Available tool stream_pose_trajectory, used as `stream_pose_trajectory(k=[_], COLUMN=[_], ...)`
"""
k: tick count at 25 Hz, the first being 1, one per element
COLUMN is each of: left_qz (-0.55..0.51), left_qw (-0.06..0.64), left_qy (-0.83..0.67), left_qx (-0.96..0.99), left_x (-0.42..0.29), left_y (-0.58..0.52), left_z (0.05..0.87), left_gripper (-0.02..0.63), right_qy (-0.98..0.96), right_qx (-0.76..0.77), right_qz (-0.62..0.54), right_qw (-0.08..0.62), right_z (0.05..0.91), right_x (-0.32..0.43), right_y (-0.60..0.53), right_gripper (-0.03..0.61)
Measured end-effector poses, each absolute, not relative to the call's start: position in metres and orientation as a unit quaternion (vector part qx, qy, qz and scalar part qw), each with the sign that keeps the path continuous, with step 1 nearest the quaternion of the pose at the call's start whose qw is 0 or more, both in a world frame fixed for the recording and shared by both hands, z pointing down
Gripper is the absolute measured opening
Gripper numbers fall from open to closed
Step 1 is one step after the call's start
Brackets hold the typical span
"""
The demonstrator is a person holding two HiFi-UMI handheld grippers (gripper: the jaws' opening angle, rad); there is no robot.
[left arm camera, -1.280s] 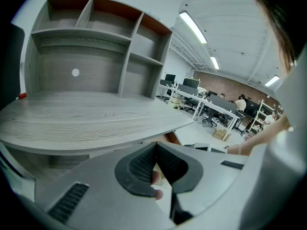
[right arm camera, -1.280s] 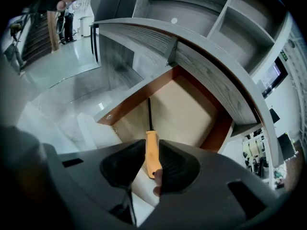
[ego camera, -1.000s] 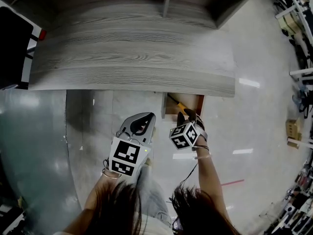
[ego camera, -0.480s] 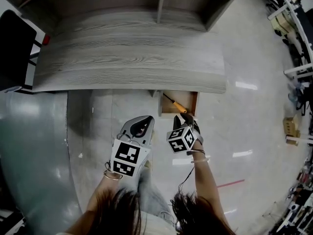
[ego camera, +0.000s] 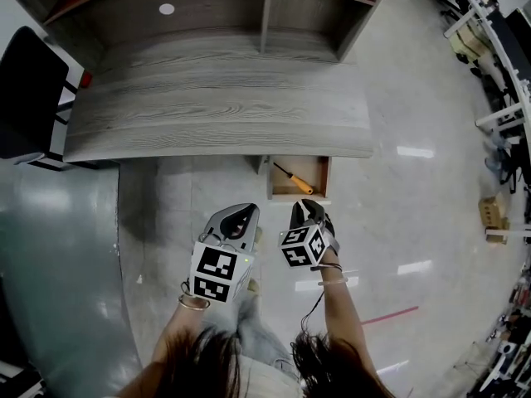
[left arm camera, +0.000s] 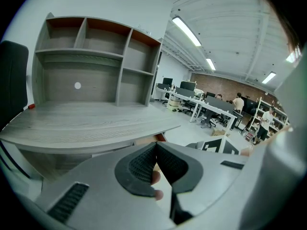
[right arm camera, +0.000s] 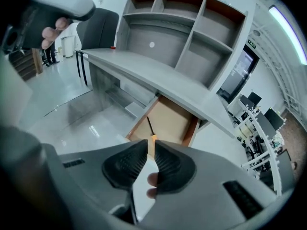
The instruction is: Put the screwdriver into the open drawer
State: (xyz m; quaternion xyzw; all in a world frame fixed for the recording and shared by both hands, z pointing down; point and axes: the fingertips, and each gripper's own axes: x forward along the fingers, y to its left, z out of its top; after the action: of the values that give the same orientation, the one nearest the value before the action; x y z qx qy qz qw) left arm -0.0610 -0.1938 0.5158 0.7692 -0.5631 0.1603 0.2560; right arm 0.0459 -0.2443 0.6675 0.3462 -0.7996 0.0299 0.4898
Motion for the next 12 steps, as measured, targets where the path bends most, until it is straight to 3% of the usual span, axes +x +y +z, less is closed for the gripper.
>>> stream_pose_trajectory(k=[12], left_qz=[0.161], left_qw=[0.243], left_qy=[-0.558], left_qx=[0.777], left_x=[-0.049], left_y=[-0.160], left_z=[0.493], left_gripper=[0.015], right_qy=[-0.797], right_qx=[0.387], right_qz=[0.026], right_qw=[0.462], right_z=[0.631], right_x=[0.057], right_y=[-0.214], right_gripper=[0.043])
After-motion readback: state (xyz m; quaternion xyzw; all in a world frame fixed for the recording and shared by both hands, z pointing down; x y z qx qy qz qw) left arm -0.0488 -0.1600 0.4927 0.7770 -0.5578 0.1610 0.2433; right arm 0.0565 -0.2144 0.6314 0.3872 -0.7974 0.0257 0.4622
